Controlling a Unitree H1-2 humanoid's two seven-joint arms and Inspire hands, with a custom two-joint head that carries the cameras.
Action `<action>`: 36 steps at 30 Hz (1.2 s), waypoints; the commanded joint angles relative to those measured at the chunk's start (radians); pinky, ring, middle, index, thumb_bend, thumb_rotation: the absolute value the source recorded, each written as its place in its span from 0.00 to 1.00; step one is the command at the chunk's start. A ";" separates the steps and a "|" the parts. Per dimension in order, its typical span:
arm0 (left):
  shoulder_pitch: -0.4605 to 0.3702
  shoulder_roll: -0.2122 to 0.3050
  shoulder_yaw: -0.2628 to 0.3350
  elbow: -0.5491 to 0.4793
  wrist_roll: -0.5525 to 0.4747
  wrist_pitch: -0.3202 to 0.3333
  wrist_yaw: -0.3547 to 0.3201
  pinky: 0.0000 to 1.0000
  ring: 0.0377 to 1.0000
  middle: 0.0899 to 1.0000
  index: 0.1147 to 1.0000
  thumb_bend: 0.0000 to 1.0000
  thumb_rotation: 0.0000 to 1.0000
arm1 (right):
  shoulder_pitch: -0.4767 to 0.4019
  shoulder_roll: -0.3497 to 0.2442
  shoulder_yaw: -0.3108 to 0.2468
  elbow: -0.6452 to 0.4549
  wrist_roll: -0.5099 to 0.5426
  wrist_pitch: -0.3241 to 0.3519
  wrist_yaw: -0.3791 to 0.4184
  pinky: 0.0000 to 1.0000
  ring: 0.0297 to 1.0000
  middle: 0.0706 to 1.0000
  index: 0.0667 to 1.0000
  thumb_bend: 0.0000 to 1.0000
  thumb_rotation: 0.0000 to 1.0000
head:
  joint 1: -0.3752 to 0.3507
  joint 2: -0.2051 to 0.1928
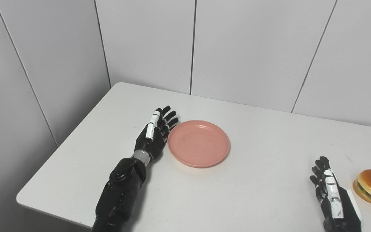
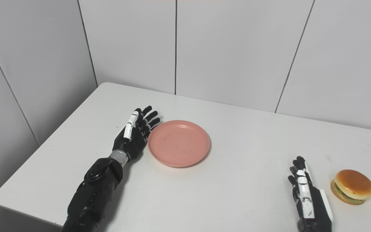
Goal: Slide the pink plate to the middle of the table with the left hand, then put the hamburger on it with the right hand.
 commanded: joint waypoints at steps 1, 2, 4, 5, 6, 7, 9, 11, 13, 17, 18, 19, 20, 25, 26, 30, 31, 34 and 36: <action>0.026 -0.017 -0.022 0.002 0.016 0.065 -0.005 0.94 0.93 0.93 0.93 0.33 1.00 | 0.017 0.017 0.003 0.014 0.007 -0.027 -0.001 1.00 1.00 0.99 1.00 0.20 1.00 | -0.007 0.002; 0.029 -0.019 -0.027 -0.005 0.016 0.069 -0.005 0.94 0.93 0.93 0.93 0.34 1.00 | 0.017 0.019 0.003 0.015 0.007 -0.030 -0.001 1.00 0.99 0.99 1.00 0.20 1.00 | -0.008 0.002; 0.035 -0.022 -0.044 -0.022 0.020 0.075 -0.008 0.94 0.93 0.93 0.93 0.34 1.00 | 0.016 0.023 0.001 0.017 0.012 -0.035 0.001 0.99 0.99 0.99 0.99 0.20 1.00 | -0.014 0.006; 0.038 -0.024 -0.053 -0.032 0.021 0.079 -0.010 0.95 0.93 0.94 0.93 0.34 1.00 | 0.016 0.024 0.002 0.017 0.010 -0.036 0.001 1.00 0.99 0.99 1.00 0.21 1.00 | -0.016 0.007; 0.041 -0.026 -0.061 -0.042 0.020 0.084 -0.015 0.95 0.94 0.94 0.93 0.35 1.00 | 0.016 0.024 0.003 0.016 0.007 -0.036 0.001 1.00 0.99 0.99 1.00 0.22 1.00 | -0.018 0.008; 0.044 -0.028 -0.069 -0.054 0.020 0.093 -0.016 0.96 0.94 0.94 0.94 0.35 1.00 | 0.015 0.023 0.005 0.020 0.003 -0.039 0.002 1.00 0.99 0.99 1.00 0.23 1.00 | -0.020 0.010; 0.050 -0.033 -0.080 -0.075 0.021 0.112 -0.015 0.96 0.94 0.94 0.94 0.35 1.00 | 0.014 0.025 0.005 0.024 -0.002 -0.042 -0.001 1.00 0.99 0.98 0.99 0.24 1.00 | -0.026 0.013; 0.055 -0.038 -0.090 -0.094 0.022 0.128 -0.017 0.96 0.94 0.95 0.94 0.35 1.00 | 0.014 0.028 0.005 0.020 -0.003 -0.034 -0.004 0.99 0.99 0.98 0.99 0.24 1.00 | -0.031 0.016; 0.061 -0.047 -0.097 -0.115 0.022 0.145 -0.016 0.96 0.94 0.94 0.94 0.35 1.00 | 0.015 0.032 0.004 0.012 0.000 -0.024 -0.005 0.99 0.99 0.98 0.99 0.24 1.00 | -0.038 0.020; 0.077 -0.065 -0.112 -0.153 0.021 0.168 -0.026 0.97 0.94 0.94 0.93 0.34 1.00 | 0.014 0.035 0.007 0.012 -0.005 -0.024 -0.006 0.99 0.99 0.98 0.99 0.25 1.00 | -0.052 0.026; 0.082 -0.069 -0.118 -0.161 0.022 0.171 -0.032 0.97 0.95 0.94 0.94 0.34 1.00 | 0.013 0.037 0.006 0.010 -0.002 -0.019 -0.007 0.99 0.99 0.98 0.99 0.25 1.00 | -0.055 0.027; 0.086 -0.072 -0.126 -0.169 0.024 0.173 -0.037 0.97 0.95 0.94 0.93 0.34 1.00 | 0.013 0.039 0.007 0.009 -0.005 -0.020 -0.009 0.99 0.98 0.98 0.99 0.25 1.00 | -0.058 0.028; 0.090 -0.075 -0.134 -0.174 0.029 0.175 -0.040 0.97 0.95 0.94 0.93 0.34 1.00 | 0.014 0.039 0.008 0.006 -0.010 -0.018 -0.011 0.98 0.98 0.98 0.98 0.24 1.00 | -0.059 0.028; 0.103 -0.088 -0.161 -0.198 0.034 0.190 -0.043 0.96 0.94 0.94 0.93 0.34 1.00 | 0.014 0.043 0.013 0.006 -0.029 -0.010 -0.020 1.00 0.99 0.98 0.99 0.26 1.00 | -0.077 0.035; 0.105 -0.090 -0.166 -0.201 0.033 0.193 -0.045 0.96 0.94 0.94 0.94 0.34 1.00 | 0.013 0.044 0.013 0.006 -0.032 -0.005 -0.023 0.99 0.98 0.98 0.99 0.26 1.00 | -0.077 0.035; 0.114 -0.099 -0.183 -0.218 0.034 0.208 -0.051 0.93 0.93 0.94 0.94 0.34 1.00 | 0.013 0.054 0.013 -0.004 -0.027 0.006 -0.028 1.00 0.99 0.98 0.99 0.26 1.00 | -0.095 0.043; 0.115 -0.101 -0.184 -0.221 0.033 0.211 -0.051 0.92 0.93 0.93 0.93 0.34 1.00 | 0.014 0.054 0.015 -0.006 -0.030 0.005 -0.030 1.00 0.99 0.98 0.99 0.25 1.00 | -0.099 0.044; 0.120 -0.108 -0.188 -0.227 0.027 0.218 -0.054 0.91 0.91 0.92 0.93 0.34 1.00 | 0.015 0.059 0.017 -0.011 -0.030 0.008 -0.033 1.00 0.99 0.98 0.99 0.25 1.00 | -0.109 0.048; 0.120 -0.112 -0.190 -0.227 0.026 0.221 -0.059 0.92 0.91 0.92 0.93 0.34 1.00 | 0.015 0.060 0.019 -0.010 -0.037 0.001 -0.038 1.00 0.99 0.99 0.99 0.26 1.00 | -0.115 0.051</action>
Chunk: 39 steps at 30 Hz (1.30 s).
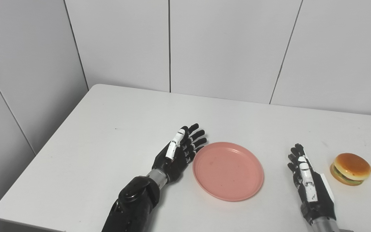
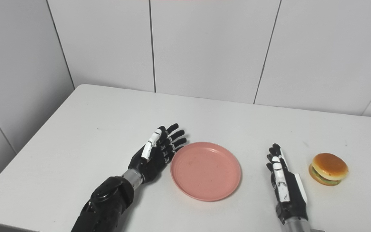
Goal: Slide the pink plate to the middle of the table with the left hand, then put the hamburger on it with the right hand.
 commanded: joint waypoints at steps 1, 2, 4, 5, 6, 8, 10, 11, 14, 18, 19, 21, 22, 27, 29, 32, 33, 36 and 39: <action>0.013 -0.006 -0.008 0.002 0.006 0.042 -0.003 0.93 0.92 0.92 0.92 0.34 1.00 | 0.014 0.014 0.010 0.003 -0.001 -0.006 -0.005 1.00 0.98 0.98 0.99 0.26 1.00 | 0.000 -0.001; 0.013 -0.008 -0.008 0.002 0.009 0.044 -0.001 0.93 0.92 0.92 0.92 0.33 1.00 | 0.014 0.014 0.010 0.003 -0.001 -0.004 -0.005 1.00 0.98 0.98 0.99 0.25 1.00 | -0.003 0.000; 0.013 -0.012 -0.007 0.003 0.012 0.045 0.004 0.93 0.92 0.91 0.92 0.34 1.00 | 0.014 0.013 0.010 0.002 0.000 0.002 -0.004 1.00 0.98 0.98 0.99 0.27 1.00 | -0.004 0.001; 0.013 -0.013 -0.006 0.004 0.013 0.046 0.006 0.93 0.92 0.91 0.92 0.34 1.00 | 0.015 0.014 0.009 0.000 0.001 0.005 -0.005 1.00 0.98 0.98 0.99 0.27 1.00 | -0.007 0.001; 0.013 -0.014 -0.005 0.004 0.014 0.047 0.007 0.93 0.91 0.91 0.92 0.34 1.00 | 0.015 0.014 0.008 0.000 0.002 0.006 -0.005 1.00 0.98 0.98 0.99 0.28 1.00 | -0.007 0.001; 0.014 -0.016 -0.001 0.007 0.012 0.046 0.006 0.93 0.91 0.91 0.92 0.34 1.00 | 0.017 0.018 0.005 -0.012 0.004 0.019 -0.012 1.00 0.98 0.98 0.99 0.27 1.00 | -0.015 0.002; 0.015 -0.017 0.003 0.011 0.012 0.040 0.003 0.93 0.91 0.91 0.92 0.33 1.00 | 0.017 0.019 0.003 -0.018 0.007 0.014 -0.013 0.99 0.98 0.97 0.99 0.26 1.00 | -0.024 0.003; 0.016 -0.016 0.005 0.012 0.014 0.034 0.003 0.93 0.91 0.91 0.92 0.33 1.00 | 0.016 0.022 0.000 -0.020 0.009 0.007 -0.017 0.99 0.98 0.97 0.99 0.26 1.00 | -0.037 0.004; 0.022 -0.014 0.008 0.017 0.023 0.016 0.003 0.93 0.93 0.94 0.94 0.33 1.00 | 0.015 0.031 -0.006 -0.027 0.007 -0.020 -0.026 0.97 0.97 0.96 0.97 0.28 1.00 | -0.060 0.005; 0.029 -0.011 0.012 0.018 0.029 0.004 0.004 0.94 0.95 0.96 0.95 0.34 1.00 | 0.010 0.022 -0.005 -0.067 -0.002 -0.001 -0.029 0.97 0.96 0.96 0.97 0.30 1.00 | -0.099 0.006; 0.031 -0.010 0.014 0.019 0.029 0.000 0.004 0.95 0.96 0.97 0.96 0.34 1.00 | 0.009 0.019 -0.005 -0.081 0.001 0.008 -0.029 0.98 0.97 0.97 0.98 0.30 1.00 | -0.099 0.006; 0.034 -0.011 0.019 0.018 0.031 -0.003 0.010 0.95 0.96 0.96 0.96 0.34 1.00 | 0.005 0.012 -0.002 -0.107 -0.004 0.017 -0.029 0.99 0.98 0.97 0.99 0.31 1.00 | -0.118 0.006; 0.037 -0.009 0.022 0.019 0.030 -0.009 0.009 0.95 0.95 0.95 0.95 0.34 1.00 | 0.002 0.010 -0.004 -0.122 -0.003 0.021 -0.032 0.99 0.97 0.97 0.98 0.33 1.00 | -0.143 0.006; 0.044 0.005 0.029 0.026 0.026 -0.036 -0.008 0.97 0.96 0.96 0.96 0.34 1.00 | -0.027 -0.004 -0.008 -0.212 -0.030 0.046 -0.054 0.95 0.95 0.96 0.97 0.36 1.00 | -0.213 0.006; 0.043 0.011 0.036 0.032 0.019 -0.039 -0.016 0.98 0.96 0.96 0.96 0.34 1.00 | -0.046 -0.018 -0.010 -0.255 -0.055 0.065 -0.065 0.95 0.94 0.95 0.96 0.36 1.00 | -0.243 0.005; 0.044 0.017 0.046 0.036 0.008 -0.040 -0.027 0.99 0.97 0.97 0.96 0.34 1.00 | -0.072 -0.031 -0.019 -0.293 -0.070 0.095 -0.073 0.96 0.94 0.95 0.96 0.36 1.00 | -0.301 0.001; 0.045 0.018 0.050 0.037 0.002 -0.039 -0.029 0.99 0.96 0.97 0.96 0.34 1.00 | -0.081 -0.037 -0.023 -0.309 -0.072 0.111 -0.076 0.96 0.93 0.94 0.95 0.37 1.00 | -0.304 0.000; 0.048 0.025 0.068 0.041 -0.015 -0.031 -0.041 0.99 0.97 0.97 0.97 0.33 1.00 | -0.114 -0.078 -0.035 -0.357 -0.109 0.137 -0.079 0.95 0.93 0.93 0.94 0.42 0.98 | -0.335 0.000; 0.050 0.032 0.081 0.047 -0.021 -0.025 -0.051 1.00 0.97 0.98 0.97 0.33 1.00 | -0.142 -0.118 -0.039 -0.384 -0.152 0.156 -0.080 0.92 0.92 0.93 0.94 0.54 0.93 | -0.381 -0.001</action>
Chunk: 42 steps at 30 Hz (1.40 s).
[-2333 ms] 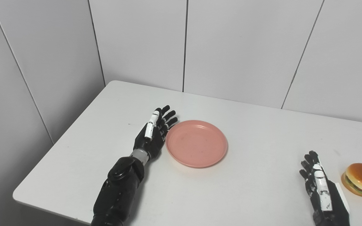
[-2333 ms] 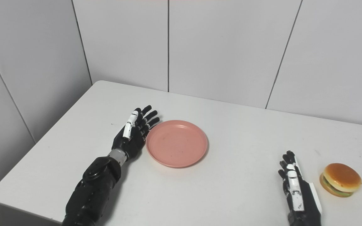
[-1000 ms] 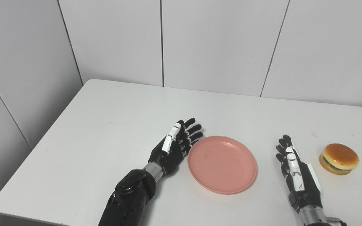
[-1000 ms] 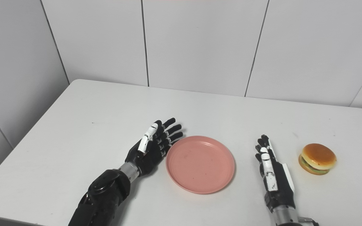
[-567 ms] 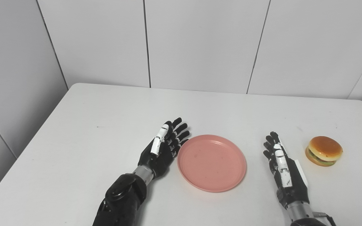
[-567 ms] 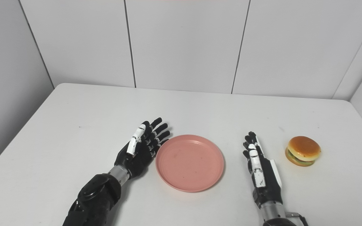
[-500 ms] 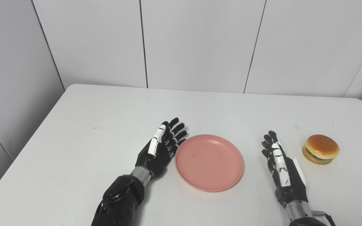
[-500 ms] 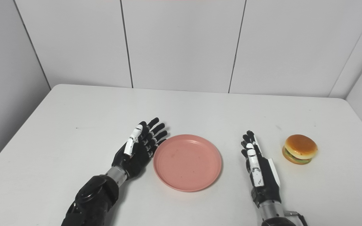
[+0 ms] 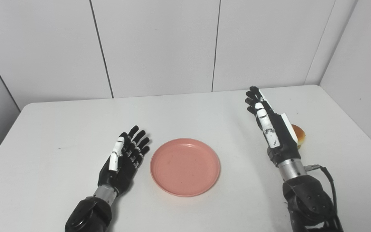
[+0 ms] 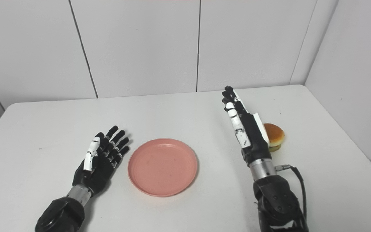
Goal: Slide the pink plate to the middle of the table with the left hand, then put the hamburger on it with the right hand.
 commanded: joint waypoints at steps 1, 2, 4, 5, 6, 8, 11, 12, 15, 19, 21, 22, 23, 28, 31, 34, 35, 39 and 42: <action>0.026 0.020 0.006 0.035 0.002 0.033 -0.001 1.00 0.97 0.98 0.97 0.33 1.00 | -0.059 -0.044 -0.009 -0.053 -0.044 0.021 -0.006 0.91 0.92 0.93 0.94 0.59 0.92 | -0.008 -0.001; 0.028 0.023 0.008 0.038 0.000 0.033 -0.006 1.00 0.97 0.97 0.96 0.33 1.00 | -0.069 -0.057 -0.009 -0.064 -0.067 0.032 -0.009 0.90 0.92 0.93 0.93 0.62 0.92 | -0.024 -0.003; 0.031 0.033 0.010 0.043 0.002 0.032 -0.016 1.00 0.97 0.97 0.97 0.33 1.00 | -0.084 -0.078 -0.004 -0.090 -0.161 0.035 -0.037 0.85 0.90 0.90 0.92 0.63 0.92 | -0.057 -0.005; 0.032 0.037 0.009 0.045 0.003 0.030 -0.020 1.00 0.97 0.97 0.97 0.33 1.00 | -0.092 -0.089 -0.001 -0.101 -0.207 0.031 -0.047 0.83 0.89 0.89 0.91 0.63 0.92 | -0.057 -0.005; 0.033 0.040 0.009 0.048 0.004 0.028 -0.023 1.00 0.97 0.98 0.97 0.33 1.00 | -0.100 -0.103 0.003 -0.108 -0.254 0.029 -0.053 0.83 0.88 0.88 0.91 0.64 0.92 | -0.070 -0.007; 0.032 0.043 0.010 0.052 0.002 0.027 -0.027 1.00 0.97 0.98 0.97 0.33 1.00 | -0.114 -0.144 0.015 -0.125 -0.364 0.043 -0.052 0.83 0.87 0.88 0.91 0.65 0.95 | -0.086 -0.008; 0.029 0.044 0.019 0.060 -0.012 0.029 -0.035 1.00 0.98 0.99 0.98 0.33 1.00 | -0.128 -0.208 0.032 -0.144 -0.514 0.078 -0.029 0.76 0.86 0.91 0.94 0.74 0.86 | -0.103 -0.008; 0.029 0.044 0.021 0.060 -0.017 0.031 -0.037 1.00 0.99 0.99 0.98 0.33 1.00 | -0.133 -0.231 0.040 -0.143 -0.575 0.094 -0.019 0.75 0.86 0.91 0.94 0.74 0.84 | -0.110 -0.006; 0.025 0.044 0.024 0.062 -0.022 0.036 -0.035 1.00 0.99 0.99 0.98 0.32 1.00 | -0.140 -0.271 0.046 -0.128 -0.682 0.140 0.016 0.74 0.90 0.96 0.96 0.82 0.74 | -0.113 -0.007; 0.021 0.046 0.026 0.073 -0.030 0.031 -0.039 1.00 0.98 0.99 0.98 0.32 1.00 | -0.137 -0.307 0.047 -0.114 -0.749 0.203 0.074 0.70 0.93 0.99 1.00 0.90 0.65 | -0.123 -0.012; 0.020 0.047 0.028 0.076 -0.031 0.031 -0.039 1.00 0.99 0.99 0.98 0.32 1.00 | -0.129 -0.325 0.049 -0.097 -0.795 0.223 0.094 0.68 0.91 0.98 1.00 0.92 0.62 | -0.129 -0.013; 0.020 0.048 0.030 0.076 -0.031 0.032 -0.038 1.00 0.98 0.99 0.98 0.32 1.00 | -0.128 -0.332 0.051 -0.089 -0.816 0.235 0.107 0.69 0.92 0.99 1.00 0.93 0.59 | -0.130 -0.013; 0.019 0.049 0.032 0.078 -0.032 0.033 -0.039 1.00 0.98 0.99 0.98 0.32 1.00 | -0.127 -0.338 0.053 -0.082 -0.834 0.252 0.125 0.69 0.92 0.99 1.00 0.93 0.59 | -0.131 -0.012; 0.018 0.052 0.036 0.074 -0.037 0.038 -0.039 1.00 0.98 0.99 0.98 0.32 1.00 | -0.122 -0.362 0.069 -0.042 -0.902 0.317 0.206 0.73 0.91 1.00 1.00 0.94 0.58 | -0.133 -0.012; 0.017 0.054 0.039 0.077 -0.043 0.040 -0.044 1.00 0.98 0.99 0.98 0.32 1.00 | -0.122 -0.363 0.069 -0.015 -0.918 0.329 0.231 0.71 0.89 0.98 1.00 0.96 0.59 | -0.140 -0.011; 0.017 0.057 0.042 0.076 -0.047 0.043 -0.046 1.00 0.98 0.99 0.98 0.31 1.00 | -0.126 -0.359 0.065 0.023 -0.942 0.334 0.256 0.69 0.87 0.97 1.00 0.99 0.63 | -0.144 -0.007; 0.017 0.057 0.041 0.075 -0.049 0.043 -0.046 1.00 0.98 0.99 0.98 0.31 1.00 | -0.127 -0.358 0.064 0.032 -0.946 0.334 0.261 0.67 0.86 0.97 1.00 1.00 0.63 | -0.144 -0.007; 0.016 0.062 0.038 0.075 -0.048 0.042 -0.049 1.00 0.98 0.99 0.99 0.31 1.00 | -0.130 -0.363 0.065 0.080 -0.938 0.333 0.272 0.72 0.89 0.96 1.00 1.00 0.66 | -0.149 0.000; 0.017 0.063 0.039 0.074 -0.049 0.045 -0.047 1.00 0.98 0.99 0.99 0.31 1.00 | -0.131 -0.362 0.063 0.118 -0.920 0.330 0.262 0.72 0.90 0.96 1.00 1.00 0.68 | -0.151 -0.002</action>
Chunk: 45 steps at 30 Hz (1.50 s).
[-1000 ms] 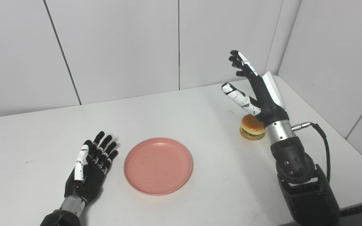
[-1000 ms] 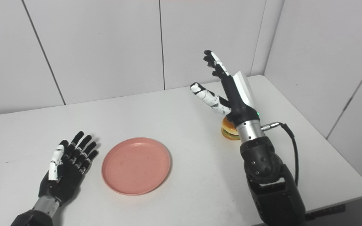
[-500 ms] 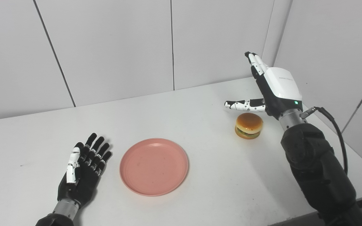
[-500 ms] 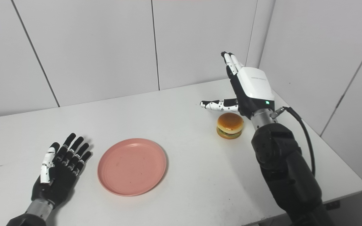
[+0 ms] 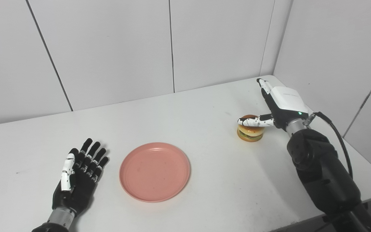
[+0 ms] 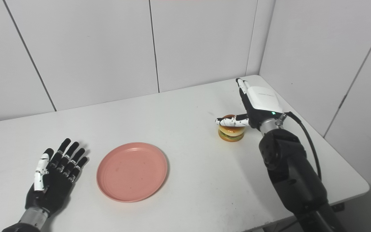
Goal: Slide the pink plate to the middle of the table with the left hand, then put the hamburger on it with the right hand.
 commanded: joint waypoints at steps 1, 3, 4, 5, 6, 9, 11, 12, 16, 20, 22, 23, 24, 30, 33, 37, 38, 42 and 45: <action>0.019 0.015 0.000 0.035 0.018 0.048 0.022 1.00 0.98 0.99 0.99 0.31 1.00 | -0.041 -0.020 -0.013 0.017 0.017 0.000 -0.032 0.74 0.90 0.96 0.99 1.00 0.67 | 0.003 0.000; 0.020 0.015 0.000 0.033 0.018 0.047 0.022 1.00 0.98 0.99 0.98 0.31 1.00 | -0.044 -0.018 -0.013 0.057 0.037 -0.005 -0.048 0.76 0.90 0.96 0.99 1.00 0.68 | 0.006 0.002; 0.020 0.014 0.000 0.030 0.017 0.051 0.025 1.00 0.98 0.99 0.98 0.31 1.00 | -0.046 -0.018 -0.009 0.076 0.043 -0.006 -0.053 0.78 0.90 0.96 0.99 1.00 0.68 | 0.007 0.004; 0.021 0.014 0.001 0.025 0.016 0.056 0.027 1.00 0.98 0.98 0.98 0.32 1.00 | -0.048 -0.019 -0.005 0.091 0.047 -0.005 -0.056 0.79 0.90 0.95 1.00 1.00 0.69 | 0.007 0.007; 0.022 0.013 0.001 0.022 0.015 0.059 0.028 1.00 0.98 0.99 0.98 0.32 1.00 | -0.049 -0.021 -0.001 0.099 0.049 -0.005 -0.059 0.79 0.90 0.95 1.00 1.00 0.70 | 0.007 0.007; 0.024 0.014 -0.001 0.015 0.015 0.061 0.027 1.00 0.98 0.99 0.98 0.32 1.00 | -0.057 -0.021 0.019 0.132 0.043 -0.004 -0.067 0.79 0.89 0.97 0.99 1.00 0.70 | 0.006 0.010; 0.026 0.013 -0.002 0.011 0.016 0.063 0.029 1.00 0.98 0.99 0.98 0.32 1.00 | -0.062 -0.022 0.026 0.156 0.055 -0.009 -0.079 0.77 0.89 0.97 0.99 1.00 0.69 | 0.006 0.011; 0.026 0.013 -0.003 0.009 0.017 0.063 0.029 1.00 0.98 0.99 0.98 0.32 1.00 | -0.066 -0.023 0.031 0.173 0.059 -0.013 -0.088 0.76 0.89 0.97 0.99 1.00 0.70 | 0.007 0.013; 0.028 0.012 -0.004 0.003 0.018 0.068 0.033 1.00 0.98 0.98 0.98 0.31 1.00 | -0.079 -0.023 0.044 0.219 0.080 -0.017 -0.111 0.76 0.88 0.96 0.99 1.00 0.71 | 0.009 0.019; 0.030 0.012 -0.006 -0.006 0.017 0.074 0.035 1.00 0.98 0.99 0.98 0.32 1.00 | -0.095 -0.020 0.060 0.253 0.096 -0.012 -0.118 0.79 0.89 0.96 0.99 1.00 0.71 | 0.011 0.023; 0.031 0.011 -0.006 -0.005 0.016 0.073 0.033 1.00 0.98 0.99 0.98 0.32 1.00 | -0.103 -0.018 0.071 0.269 0.103 -0.012 -0.123 0.79 0.90 0.96 0.99 1.00 0.71 | 0.013 0.025; 0.030 0.012 -0.006 -0.003 0.016 0.071 0.031 1.00 0.98 0.99 0.98 0.32 1.00 | -0.107 -0.019 0.077 0.275 0.104 -0.012 -0.125 0.79 0.90 0.96 0.99 1.00 0.71 | 0.013 0.025; 0.030 0.012 -0.007 -0.003 0.016 0.071 0.030 1.00 0.98 0.99 0.98 0.32 1.00 | -0.109 -0.019 0.084 0.280 0.105 -0.013 -0.129 0.78 0.89 0.95 0.99 1.00 0.72 | 0.013 0.026; 0.032 0.010 -0.007 -0.014 0.017 0.078 0.035 1.00 0.98 0.99 0.98 0.32 1.00 | -0.121 -0.022 0.114 0.298 0.107 -0.019 -0.150 0.76 0.87 0.94 0.96 1.00 0.70 | 0.017 0.035; 0.031 0.008 -0.004 -0.019 0.017 0.088 0.041 1.00 0.98 0.98 0.98 0.32 1.00 | -0.130 -0.026 0.125 0.313 0.113 -0.023 -0.159 0.74 0.85 0.92 0.93 1.00 0.66 | 0.018 0.037; 0.030 0.008 -0.004 -0.021 0.018 0.089 0.041 1.00 0.98 0.98 0.98 0.32 1.00 | -0.131 -0.030 0.114 0.311 0.150 -0.044 -0.173 0.66 0.76 0.78 0.80 0.98 0.50 | 0.018 0.039; 0.030 0.008 -0.004 -0.021 0.017 0.089 0.040 1.00 0.98 0.99 0.98 0.32 1.00 | -0.131 -0.031 0.111 0.312 0.161 -0.048 -0.177 0.54 0.62 0.66 0.69 0.93 0.40 | 0.018 0.039; 0.030 0.009 -0.005 -0.024 0.015 0.090 0.038 1.00 0.99 0.99 0.98 0.32 1.00 | -0.135 -0.038 0.111 0.321 0.188 -0.049 -0.184 0.31 0.35 0.41 0.49 0.77 0.23 | 0.024 0.046; 0.028 0.008 -0.007 -0.024 0.015 0.088 0.036 1.00 0.99 0.99 0.99 0.32 1.00 | -0.132 -0.041 0.109 0.304 0.210 -0.042 -0.182 0.23 0.25 0.31 0.42 0.66 0.15 | 0.028 0.048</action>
